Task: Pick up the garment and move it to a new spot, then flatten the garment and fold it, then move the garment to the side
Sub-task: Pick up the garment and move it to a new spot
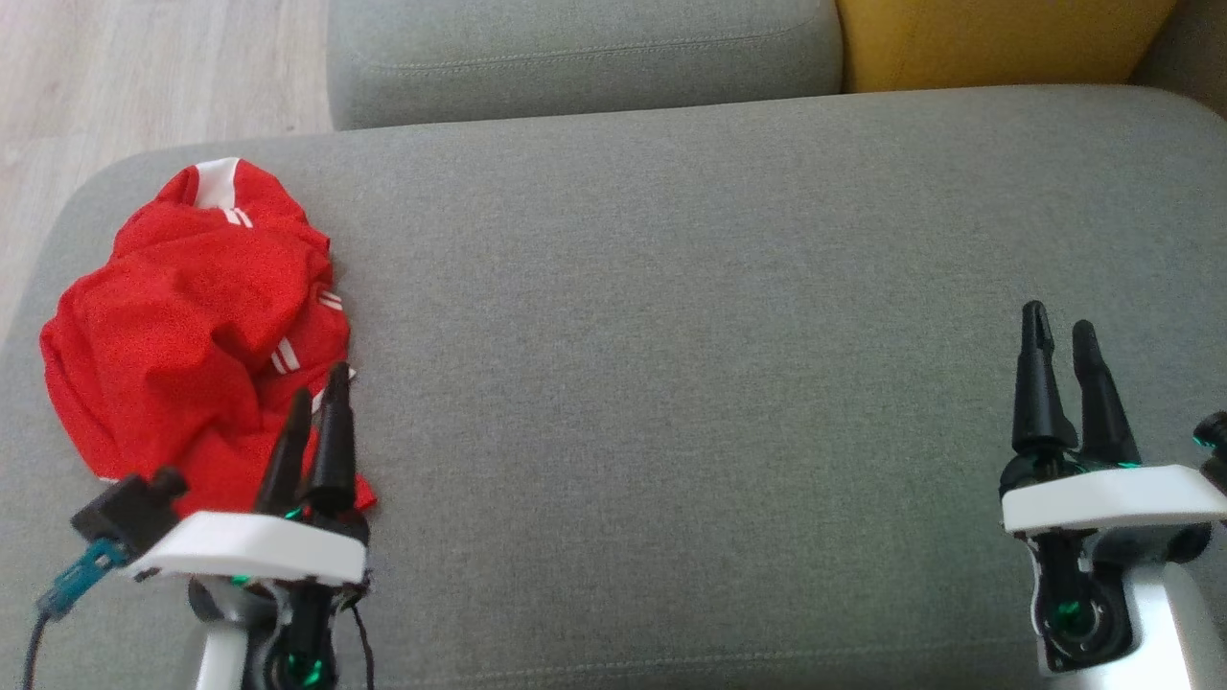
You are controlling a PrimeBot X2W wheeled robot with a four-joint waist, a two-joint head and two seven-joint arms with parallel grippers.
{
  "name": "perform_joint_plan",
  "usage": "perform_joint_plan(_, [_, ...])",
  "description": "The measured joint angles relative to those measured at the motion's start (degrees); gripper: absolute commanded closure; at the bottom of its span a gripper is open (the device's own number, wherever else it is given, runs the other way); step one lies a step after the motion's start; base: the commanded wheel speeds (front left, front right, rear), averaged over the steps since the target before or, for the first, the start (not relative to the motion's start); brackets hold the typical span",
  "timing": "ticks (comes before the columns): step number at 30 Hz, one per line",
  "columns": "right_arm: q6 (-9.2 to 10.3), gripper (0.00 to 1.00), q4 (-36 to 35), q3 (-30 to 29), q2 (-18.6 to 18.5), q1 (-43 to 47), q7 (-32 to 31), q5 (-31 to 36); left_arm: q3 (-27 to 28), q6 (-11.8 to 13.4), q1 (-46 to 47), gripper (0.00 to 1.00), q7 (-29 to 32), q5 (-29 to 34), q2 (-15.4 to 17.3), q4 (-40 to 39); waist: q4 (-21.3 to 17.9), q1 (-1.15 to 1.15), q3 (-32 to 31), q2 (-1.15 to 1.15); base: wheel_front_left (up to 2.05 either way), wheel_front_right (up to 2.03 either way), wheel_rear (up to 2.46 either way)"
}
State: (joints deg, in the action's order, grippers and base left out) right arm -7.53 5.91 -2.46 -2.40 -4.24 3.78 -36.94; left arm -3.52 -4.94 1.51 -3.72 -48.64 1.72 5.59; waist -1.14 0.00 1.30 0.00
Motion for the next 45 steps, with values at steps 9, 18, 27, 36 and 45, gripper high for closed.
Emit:
perform_joint_plan(9, [0.00, 0.00, -0.5, 0.4, 0.0, 0.0, 1.3, 8.0, -4.3, 3.9, 0.1, 0.00, -1.2, 9.5, 1.5, -0.3, -0.1, 0.00, 0.1, 0.00, 0.00, 0.00, 0.00])
perform_joint_plan(18, [0.00, 0.00, -0.6, 1.8, 0.0, 0.0, 2.9, 17.6, -9.6, 10.6, 0.8, 0.00, -3.0, 17.4, 4.9, 0.0, 0.0, 0.00, 0.0, 0.00, 0.00, 0.00, 0.00])
perform_joint_plan(27, [0.00, 0.00, 0.5, 2.3, 0.0, 0.0, 4.4, 25.1, -14.6, 16.6, 1.8, 0.00, -4.5, 23.4, 7.5, -1.2, 0.2, 0.00, -0.1, 0.00, 0.00, 0.00, 0.00])
perform_joint_plan(36, [0.00, 0.00, 1.1, 3.7, 0.0, -0.1, 5.9, 32.4, -18.9, 20.1, 2.6, 0.00, -6.0, 28.8, 9.6, -2.1, 0.2, 0.00, -0.2, 0.00, 0.00, 0.00, 0.00])
perform_joint_plan(45, [0.00, 0.00, 1.0, 5.3, -0.1, -1.1, 7.6, 35.6, -20.8, 22.4, 3.5, 0.00, -7.6, 32.2, 10.4, -4.0, 0.1, 0.00, 0.1, 0.00, 0.00, 0.00, 0.00])
